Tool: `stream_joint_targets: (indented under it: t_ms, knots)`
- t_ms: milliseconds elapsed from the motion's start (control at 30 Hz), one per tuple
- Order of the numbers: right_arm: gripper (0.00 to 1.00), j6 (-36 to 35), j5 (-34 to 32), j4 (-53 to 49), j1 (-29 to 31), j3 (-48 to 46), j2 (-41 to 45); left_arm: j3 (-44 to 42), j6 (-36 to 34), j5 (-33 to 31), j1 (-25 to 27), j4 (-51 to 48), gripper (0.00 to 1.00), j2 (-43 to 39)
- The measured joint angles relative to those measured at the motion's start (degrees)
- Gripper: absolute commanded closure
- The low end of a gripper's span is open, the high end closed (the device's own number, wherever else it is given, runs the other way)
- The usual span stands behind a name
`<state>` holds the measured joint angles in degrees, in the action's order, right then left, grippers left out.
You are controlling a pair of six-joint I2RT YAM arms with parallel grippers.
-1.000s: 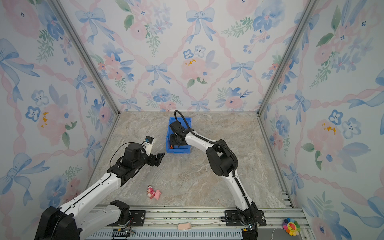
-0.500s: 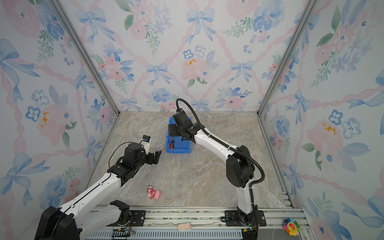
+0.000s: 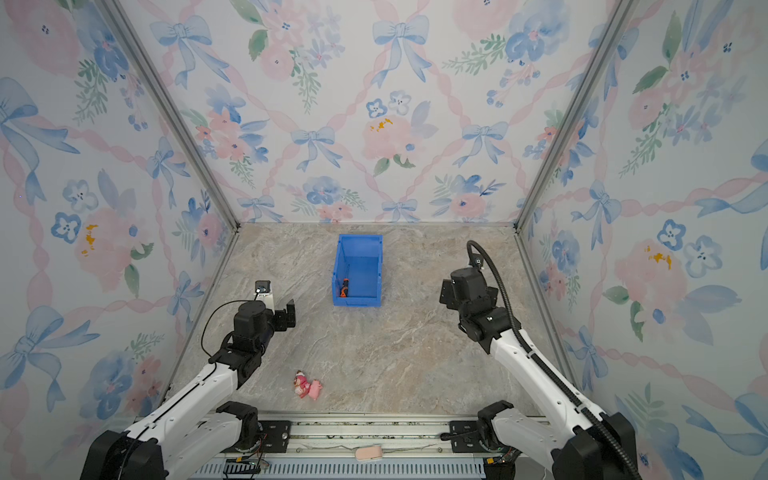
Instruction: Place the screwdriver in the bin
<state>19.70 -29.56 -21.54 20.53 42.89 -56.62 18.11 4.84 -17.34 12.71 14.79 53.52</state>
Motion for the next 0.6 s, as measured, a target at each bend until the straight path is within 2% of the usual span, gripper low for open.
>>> stream_joint_targets:
  t_ms: [133, 267, 400, 600]
  knots:
    - [0.03, -3.7, -0.9, 1.2, -6.6, -12.2, 13.4, -3.3, -1.9, 0.2, -1.3, 6.1, 0.02, 1.0]
    - [0.03, -8.0, -0.2, 2.9, -8.1, -18.2, 19.1, -3.3, -1.8, 0.1, -1.8, 9.3, 0.02, 4.8]
    - [0.03, -11.5, 1.2, 6.1, -8.1, -19.4, 16.7, -3.4, -1.2, -0.3, -1.8, 9.7, 0.02, 5.9]
    - [0.03, -14.2, 3.1, 15.5, -8.1, -22.8, 8.0, -4.9, -1.2, -1.8, -2.5, 11.4, 0.02, 6.5]
